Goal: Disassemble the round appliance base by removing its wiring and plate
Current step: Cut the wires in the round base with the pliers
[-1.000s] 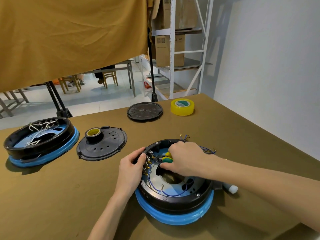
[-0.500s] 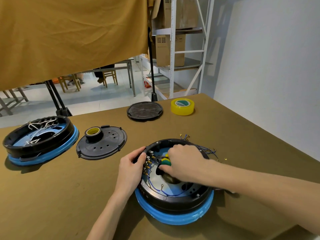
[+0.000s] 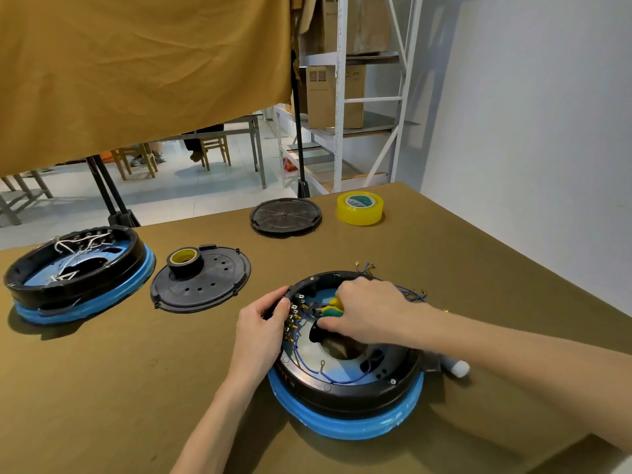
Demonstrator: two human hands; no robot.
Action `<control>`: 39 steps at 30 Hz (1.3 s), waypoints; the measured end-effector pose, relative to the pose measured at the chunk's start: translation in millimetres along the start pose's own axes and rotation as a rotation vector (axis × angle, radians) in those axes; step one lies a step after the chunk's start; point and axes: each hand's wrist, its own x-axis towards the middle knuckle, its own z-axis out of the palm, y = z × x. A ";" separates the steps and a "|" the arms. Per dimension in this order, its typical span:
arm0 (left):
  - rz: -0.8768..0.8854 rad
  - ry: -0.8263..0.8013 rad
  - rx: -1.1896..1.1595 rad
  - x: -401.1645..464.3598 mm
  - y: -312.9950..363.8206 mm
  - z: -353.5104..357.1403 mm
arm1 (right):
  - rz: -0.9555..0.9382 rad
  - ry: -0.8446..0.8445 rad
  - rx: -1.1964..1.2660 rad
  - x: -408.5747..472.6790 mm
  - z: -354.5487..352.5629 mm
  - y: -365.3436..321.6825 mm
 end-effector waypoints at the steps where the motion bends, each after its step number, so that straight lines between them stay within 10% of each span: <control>1: 0.000 -0.002 -0.005 -0.2 0.1 -0.2 | -0.003 0.004 -0.007 1.1 1.3 0.9; 28: -0.016 -0.001 -0.040 -3.2 1.5 0.0 | -0.031 0.114 -0.166 -16.3 -2.1 11.6; 39: -0.001 -0.011 -0.052 -1.8 -2.0 0.7 | -0.099 -0.016 0.146 -16.9 -9.8 10.4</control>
